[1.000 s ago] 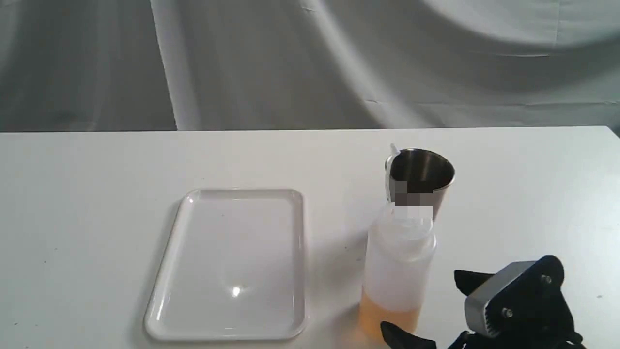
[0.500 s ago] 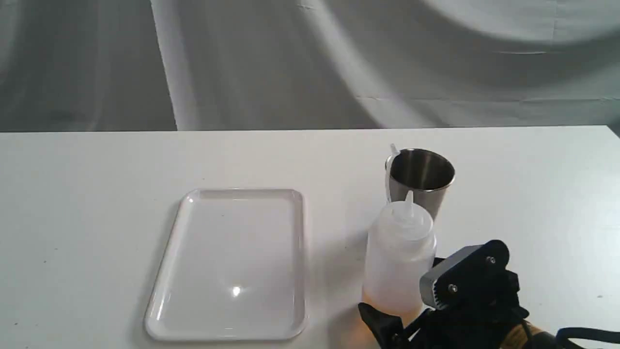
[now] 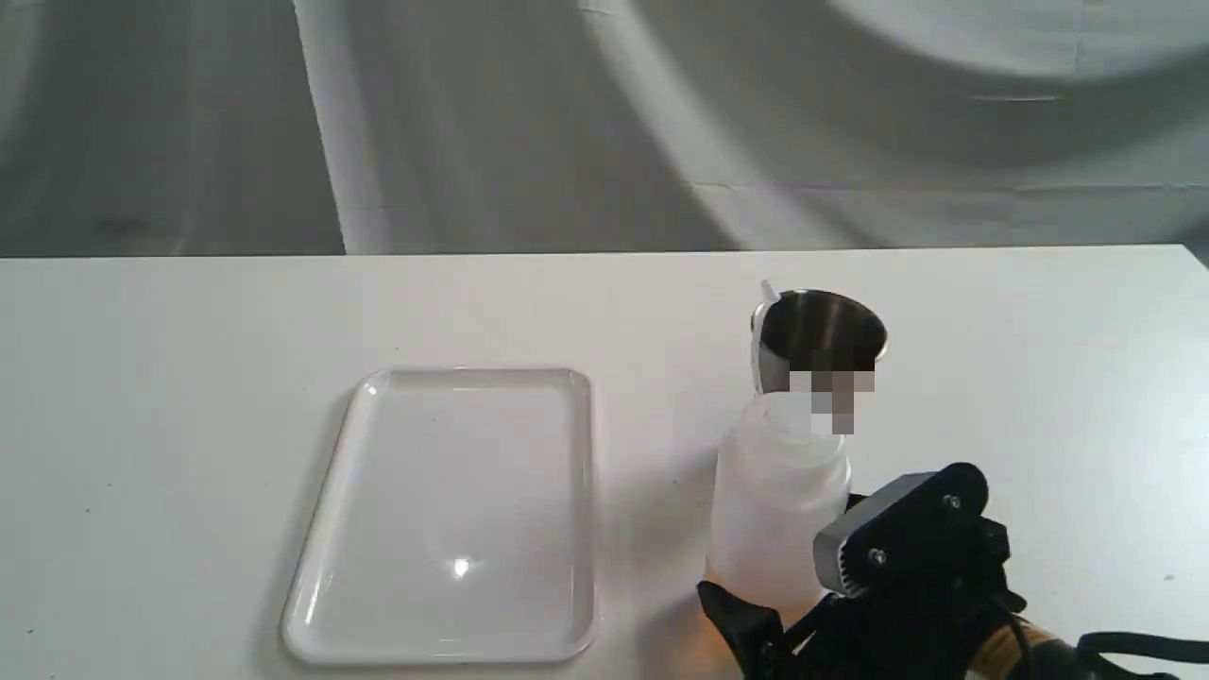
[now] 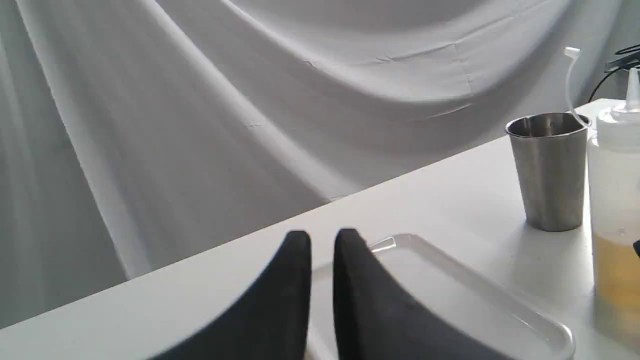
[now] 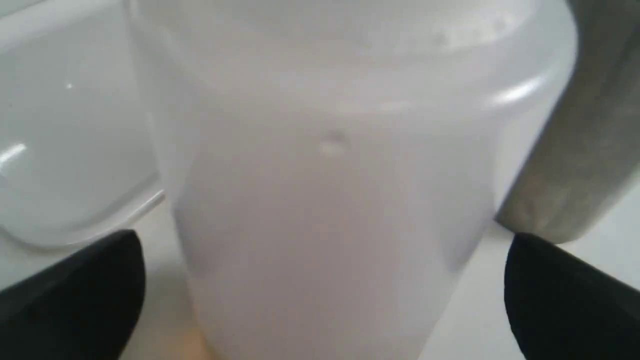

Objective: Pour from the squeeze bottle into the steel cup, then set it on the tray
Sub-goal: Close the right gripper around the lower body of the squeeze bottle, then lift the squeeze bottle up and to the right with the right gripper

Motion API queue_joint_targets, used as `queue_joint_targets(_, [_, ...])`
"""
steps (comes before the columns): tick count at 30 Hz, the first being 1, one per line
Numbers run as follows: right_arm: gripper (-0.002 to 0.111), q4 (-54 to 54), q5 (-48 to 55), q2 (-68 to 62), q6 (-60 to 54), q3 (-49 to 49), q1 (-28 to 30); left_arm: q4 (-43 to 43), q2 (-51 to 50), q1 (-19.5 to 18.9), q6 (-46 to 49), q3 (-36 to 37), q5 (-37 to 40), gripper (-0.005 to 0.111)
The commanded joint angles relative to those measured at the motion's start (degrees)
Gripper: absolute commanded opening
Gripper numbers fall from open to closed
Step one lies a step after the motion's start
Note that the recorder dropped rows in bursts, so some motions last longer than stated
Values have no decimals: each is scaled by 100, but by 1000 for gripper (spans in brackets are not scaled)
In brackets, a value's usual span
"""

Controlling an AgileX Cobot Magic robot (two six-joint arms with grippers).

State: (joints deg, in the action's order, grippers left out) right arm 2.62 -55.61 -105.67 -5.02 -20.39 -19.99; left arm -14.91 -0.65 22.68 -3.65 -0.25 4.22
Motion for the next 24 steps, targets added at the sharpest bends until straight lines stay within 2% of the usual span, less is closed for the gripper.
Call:
queue_joint_targets(1, [95, -57, 95, -12, -120, -112, -25, 14, -18, -11, -18, 25, -34, 8])
queue_joint_targets(6, [95, -66, 76, -12, -122, -112, -25, 14, -18, -11, -18, 25, -34, 8])
queue_joint_targets(10, [89, -66, 76, -12, -122, -112, -25, 14, -18, -11, -18, 25, -34, 8])
queue_joint_targets(16, [67, -66, 99, -12, -134, -112, -25, 14, -18, -11, -18, 25, -34, 8])
queue_joint_targets(24, [45, -34, 108, -12, -146, -112, -25, 14, -18, -11, -18, 25, -34, 8])
